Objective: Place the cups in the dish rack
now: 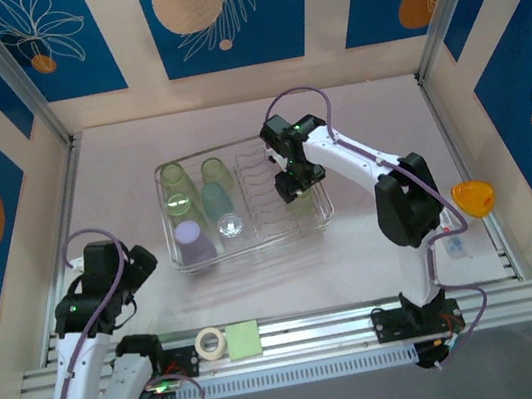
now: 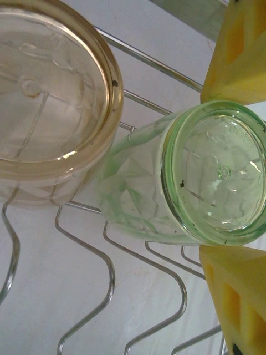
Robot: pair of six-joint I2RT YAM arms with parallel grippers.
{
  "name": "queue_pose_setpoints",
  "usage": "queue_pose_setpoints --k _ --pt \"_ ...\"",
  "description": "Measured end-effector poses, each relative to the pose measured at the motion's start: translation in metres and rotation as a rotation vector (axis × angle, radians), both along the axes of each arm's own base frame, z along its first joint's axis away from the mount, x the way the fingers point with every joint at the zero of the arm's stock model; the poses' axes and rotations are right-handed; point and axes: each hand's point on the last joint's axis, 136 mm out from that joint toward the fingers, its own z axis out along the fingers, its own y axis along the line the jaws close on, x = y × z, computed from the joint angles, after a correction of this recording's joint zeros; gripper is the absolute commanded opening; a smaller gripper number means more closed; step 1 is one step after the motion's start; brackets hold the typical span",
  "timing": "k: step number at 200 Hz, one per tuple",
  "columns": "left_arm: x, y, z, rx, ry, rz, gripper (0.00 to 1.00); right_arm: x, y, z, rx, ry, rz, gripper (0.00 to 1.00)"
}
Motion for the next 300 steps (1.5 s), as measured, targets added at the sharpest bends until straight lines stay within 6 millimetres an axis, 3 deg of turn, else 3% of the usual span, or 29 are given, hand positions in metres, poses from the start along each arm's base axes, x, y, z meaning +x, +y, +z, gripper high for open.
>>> queue_pose_setpoints --k 100,178,233,254,275,300 --pt "0.0 0.0 0.0 0.0 0.0 0.0 1.0 0.004 -0.003 0.002 0.018 -0.071 -0.01 0.55" --pt "0.0 0.004 -0.002 0.014 0.013 0.023 1.0 0.011 0.003 0.002 0.039 -0.106 -0.012 0.84" --pt "0.01 0.013 -0.005 0.071 0.094 0.064 1.0 0.008 0.003 0.008 0.039 -0.103 -0.01 0.86" --pt "0.016 0.024 0.002 0.102 0.106 0.097 1.0 0.005 -0.001 0.024 0.057 -0.126 -0.014 0.85" --pt "0.022 0.039 0.009 0.121 0.126 0.146 1.0 0.002 -0.003 0.058 0.128 -0.193 -0.019 0.83" --pt "0.026 0.063 -0.002 0.092 0.193 0.229 0.95 -0.005 -0.013 0.095 0.218 -0.279 -0.037 0.79"
